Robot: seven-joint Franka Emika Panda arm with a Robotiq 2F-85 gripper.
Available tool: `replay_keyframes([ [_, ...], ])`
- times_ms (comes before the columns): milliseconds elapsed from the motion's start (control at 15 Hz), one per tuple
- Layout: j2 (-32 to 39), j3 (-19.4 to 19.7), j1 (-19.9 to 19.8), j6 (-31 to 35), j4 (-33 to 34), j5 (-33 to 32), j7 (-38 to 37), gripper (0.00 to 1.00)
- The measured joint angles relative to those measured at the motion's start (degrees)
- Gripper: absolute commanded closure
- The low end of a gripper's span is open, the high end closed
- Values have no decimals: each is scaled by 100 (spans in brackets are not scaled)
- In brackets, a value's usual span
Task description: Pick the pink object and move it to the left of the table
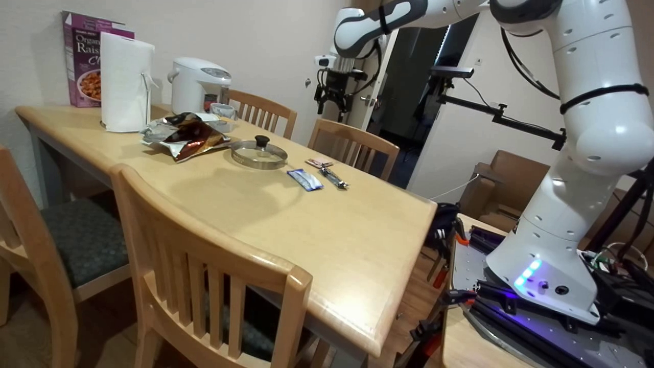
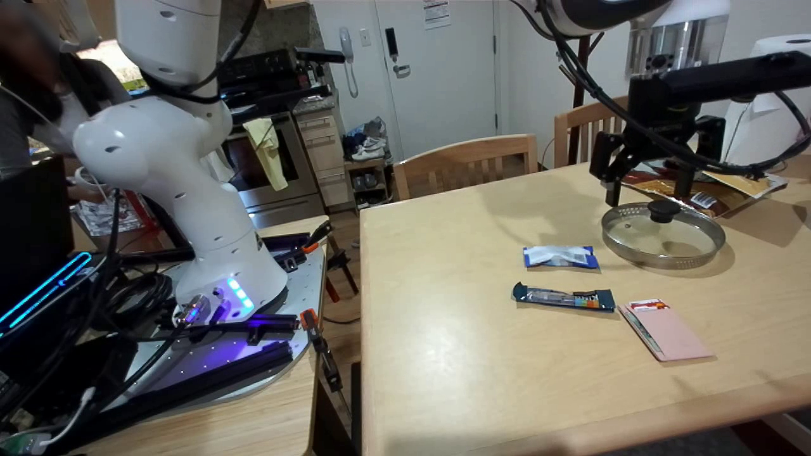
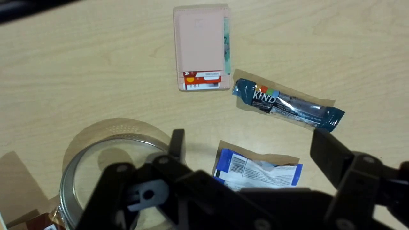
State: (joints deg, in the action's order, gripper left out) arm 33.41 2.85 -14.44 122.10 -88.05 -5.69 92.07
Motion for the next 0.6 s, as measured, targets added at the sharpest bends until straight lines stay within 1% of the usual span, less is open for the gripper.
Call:
replay_keyframes([
  [267, 292, -65, -126, 1, 143, 137, 130, 0],
  [600, 669, -97, -189, 1, 439, 160, 147, 0],
])
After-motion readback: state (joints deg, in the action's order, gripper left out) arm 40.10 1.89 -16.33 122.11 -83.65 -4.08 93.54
